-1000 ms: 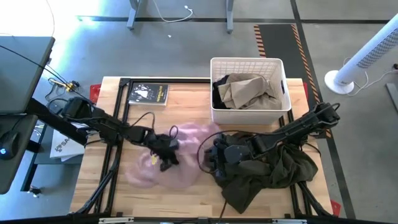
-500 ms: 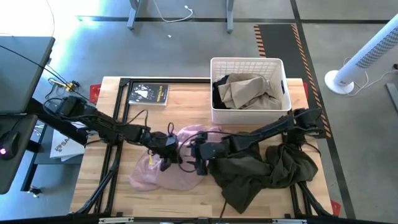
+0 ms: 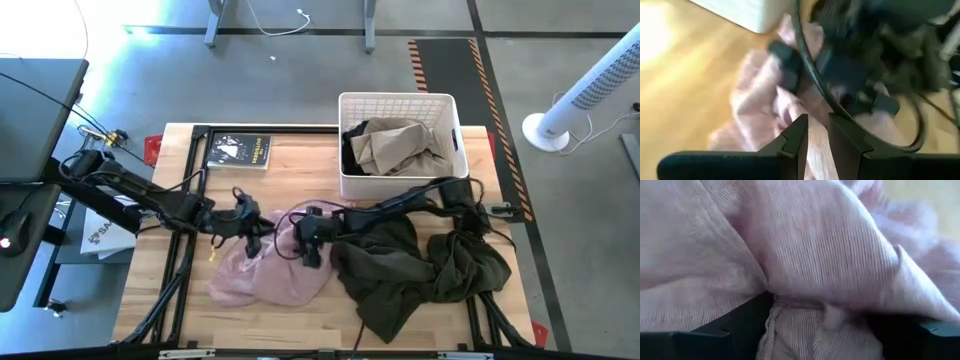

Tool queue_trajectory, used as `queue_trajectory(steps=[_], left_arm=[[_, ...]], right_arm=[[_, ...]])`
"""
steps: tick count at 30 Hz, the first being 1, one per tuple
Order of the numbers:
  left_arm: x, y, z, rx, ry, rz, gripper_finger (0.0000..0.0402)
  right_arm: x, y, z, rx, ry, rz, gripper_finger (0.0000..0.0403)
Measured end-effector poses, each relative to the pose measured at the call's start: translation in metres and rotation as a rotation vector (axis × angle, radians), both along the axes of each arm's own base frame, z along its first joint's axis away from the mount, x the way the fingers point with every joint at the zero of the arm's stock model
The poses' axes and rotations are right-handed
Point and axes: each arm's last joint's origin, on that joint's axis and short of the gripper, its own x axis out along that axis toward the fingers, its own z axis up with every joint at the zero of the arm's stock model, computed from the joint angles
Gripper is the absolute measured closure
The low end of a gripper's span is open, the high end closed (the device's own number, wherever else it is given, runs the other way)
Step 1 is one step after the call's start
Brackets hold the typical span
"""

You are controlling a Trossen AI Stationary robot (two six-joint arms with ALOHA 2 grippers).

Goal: Sort clothes
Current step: Put the pink shirt into the laundry bin

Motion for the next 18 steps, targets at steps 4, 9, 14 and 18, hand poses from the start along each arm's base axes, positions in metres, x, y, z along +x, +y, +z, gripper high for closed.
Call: queue_trajectory(steps=[4, 9, 14, 18], left_arm=[[-0.003, -0.001, 0.0, 0.074, -0.013, 0.065, 0.033], [-0.007, -0.003, -0.002, 0.155, -0.007, 0.122, 0.033], [-0.014, -0.003, -0.006, 0.245, 0.046, 0.152, 0.033], [-0.025, 0.0, -0.014, 0.299, 0.123, 0.216, 0.033]], right_arm=[[0.003, -0.005, -0.034, 0.009, 0.07, -0.002, 0.01], [0.003, 0.004, -0.048, 0.024, 0.09, -0.006, 0.0191], [0.004, 0.018, -0.05, 0.083, 0.056, -0.051, 0.0361], [0.004, 0.023, -0.03, 0.174, -0.007, -0.107, 0.0363]])
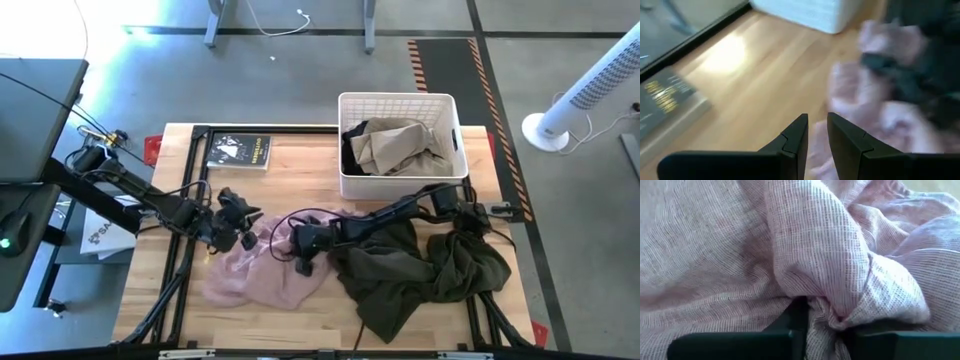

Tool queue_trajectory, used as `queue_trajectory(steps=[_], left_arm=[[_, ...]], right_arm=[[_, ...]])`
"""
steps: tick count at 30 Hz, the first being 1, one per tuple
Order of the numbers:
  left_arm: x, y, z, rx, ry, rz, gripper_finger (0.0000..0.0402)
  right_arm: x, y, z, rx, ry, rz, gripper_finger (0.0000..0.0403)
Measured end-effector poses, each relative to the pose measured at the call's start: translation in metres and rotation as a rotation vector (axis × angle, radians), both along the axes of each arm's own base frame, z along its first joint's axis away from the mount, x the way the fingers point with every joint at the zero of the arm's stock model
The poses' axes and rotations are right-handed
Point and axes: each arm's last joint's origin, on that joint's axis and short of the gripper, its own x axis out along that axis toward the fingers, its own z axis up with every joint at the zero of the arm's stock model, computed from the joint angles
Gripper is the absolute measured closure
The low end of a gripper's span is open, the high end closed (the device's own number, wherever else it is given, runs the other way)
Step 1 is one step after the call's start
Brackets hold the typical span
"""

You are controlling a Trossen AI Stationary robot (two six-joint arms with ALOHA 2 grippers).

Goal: Sort clothes
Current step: Put the pink shirt into the laundry bin

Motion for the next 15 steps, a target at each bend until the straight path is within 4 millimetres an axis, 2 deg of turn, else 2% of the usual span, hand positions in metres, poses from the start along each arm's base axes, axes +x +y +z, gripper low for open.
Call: queue_trajectory(steps=[4, 6, 9, 12, 15], left_arm=[[-0.009, 0.0, -0.004, 0.037, -0.015, 0.077, 0.033], [-0.011, -0.001, -0.007, 0.05, -0.037, 0.095, 0.033], [-0.014, -0.003, -0.011, 0.063, -0.062, 0.109, 0.033], [-0.015, -0.004, -0.012, 0.083, -0.091, 0.115, 0.033], [-0.016, -0.005, -0.015, 0.094, -0.107, 0.118, 0.033]], right_arm=[[-0.016, 0.011, 0.051, -0.075, -0.016, 0.0, 0.0363], [-0.026, 0.016, 0.096, -0.133, -0.102, -0.024, 0.0363], [-0.05, 0.018, 0.166, -0.23, -0.251, -0.154, 0.0363], [-0.08, 0.018, 0.221, -0.356, -0.375, -0.231, 0.0363], [-0.118, 0.011, 0.283, -0.477, -0.538, -0.333, 0.0363]])
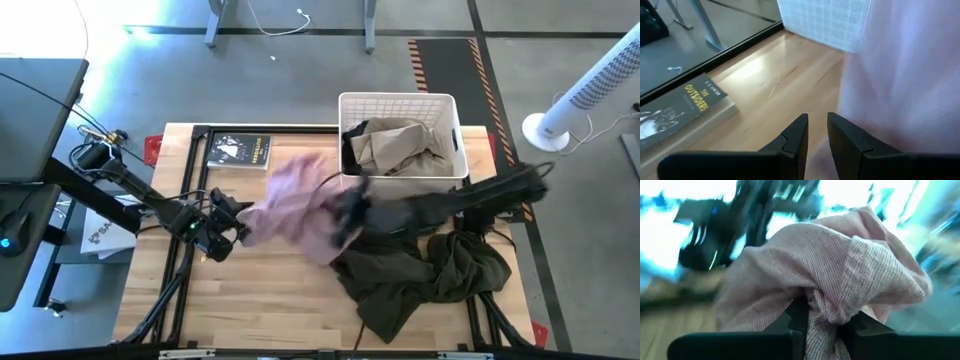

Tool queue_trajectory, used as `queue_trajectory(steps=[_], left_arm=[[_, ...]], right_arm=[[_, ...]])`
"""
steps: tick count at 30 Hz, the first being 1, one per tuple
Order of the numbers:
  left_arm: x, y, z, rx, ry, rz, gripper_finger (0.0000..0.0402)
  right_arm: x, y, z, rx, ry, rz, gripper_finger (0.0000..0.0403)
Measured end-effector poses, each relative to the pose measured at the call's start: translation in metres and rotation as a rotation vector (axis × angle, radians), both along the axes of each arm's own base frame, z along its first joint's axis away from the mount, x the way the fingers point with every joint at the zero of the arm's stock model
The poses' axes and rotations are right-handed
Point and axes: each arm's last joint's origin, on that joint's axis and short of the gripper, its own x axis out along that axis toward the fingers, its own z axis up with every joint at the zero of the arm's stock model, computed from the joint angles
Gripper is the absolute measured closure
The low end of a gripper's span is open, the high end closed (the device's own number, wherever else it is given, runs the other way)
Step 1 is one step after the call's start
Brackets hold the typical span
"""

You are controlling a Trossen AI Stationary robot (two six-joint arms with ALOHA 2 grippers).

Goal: Sort clothes
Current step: Put the pink shirt into the laundry bin

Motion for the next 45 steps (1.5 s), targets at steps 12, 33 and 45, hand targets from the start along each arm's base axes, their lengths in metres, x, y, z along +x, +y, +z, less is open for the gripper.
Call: queue_trajectory(steps=[12, 33, 45], left_arm=[[0.001, -0.001, -0.005, 0.006, -0.044, 0.004, 0.033], [0.001, -0.001, -0.004, 0.007, -0.052, 0.007, 0.033], [0.001, -0.001, -0.004, 0.012, -0.047, 0.003, 0.033]], right_arm=[[-0.13, -0.085, 0.1, -0.373, 0.114, -0.715, 0.0363], [-0.116, -0.234, -0.055, 0.323, 0.741, -0.585, 0.0363], [-0.08, -0.293, -0.12, 0.423, 0.795, -0.528, 0.0363]])
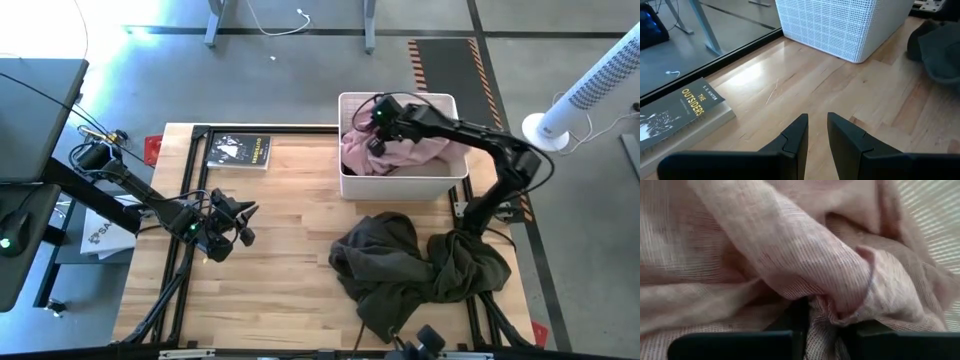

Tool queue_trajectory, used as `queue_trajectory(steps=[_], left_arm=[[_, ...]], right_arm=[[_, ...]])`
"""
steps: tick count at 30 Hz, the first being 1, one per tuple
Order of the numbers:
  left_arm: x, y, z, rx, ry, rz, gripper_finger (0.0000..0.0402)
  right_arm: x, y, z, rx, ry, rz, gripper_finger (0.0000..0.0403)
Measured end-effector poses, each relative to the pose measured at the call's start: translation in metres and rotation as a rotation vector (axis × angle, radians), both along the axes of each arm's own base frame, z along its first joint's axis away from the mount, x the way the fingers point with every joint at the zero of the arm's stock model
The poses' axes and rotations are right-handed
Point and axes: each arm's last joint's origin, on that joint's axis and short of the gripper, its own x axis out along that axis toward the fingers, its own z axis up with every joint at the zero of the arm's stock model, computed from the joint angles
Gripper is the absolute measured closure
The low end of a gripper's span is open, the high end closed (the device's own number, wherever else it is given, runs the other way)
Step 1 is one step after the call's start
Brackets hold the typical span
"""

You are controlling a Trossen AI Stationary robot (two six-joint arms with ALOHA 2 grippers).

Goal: Sort clothes
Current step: Put the pink shirt into the laundry bin

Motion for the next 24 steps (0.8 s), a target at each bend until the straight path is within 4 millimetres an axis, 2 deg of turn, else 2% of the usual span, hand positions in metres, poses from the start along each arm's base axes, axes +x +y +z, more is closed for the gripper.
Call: queue_trajectory(steps=[8, 12, 15, 17, 21, 24], left_arm=[[0.0, 0.0, 0.0, -0.001, 0.001, -0.001, 0.033], [0.0, 0.0, 0.0, -0.004, 0.003, -0.003, 0.033], [0.0, 0.0, 0.0, -0.004, 0.003, -0.003, 0.033], [0.0, 0.0, 0.0, -0.004, 0.003, -0.003, 0.033], [0.0, 0.0, 0.0, -0.004, 0.003, -0.003, 0.033], [0.0, 0.0, 0.0, -0.004, 0.003, -0.003, 0.033]], right_arm=[[0.014, -0.012, -0.048, 0.086, 0.135, 0.011, 0.0359], [0.012, -0.011, -0.051, 0.105, 0.186, 0.006, 0.0318], [0.002, -0.003, -0.039, 0.118, 0.216, 0.018, 0.028], [-0.007, 0.003, -0.023, 0.112, 0.217, 0.029, 0.0256], [-0.022, 0.014, 0.028, 0.034, 0.128, 0.021, 0.0219], [-0.035, 0.027, 0.069, -0.054, -0.003, 0.004, 0.0207]])
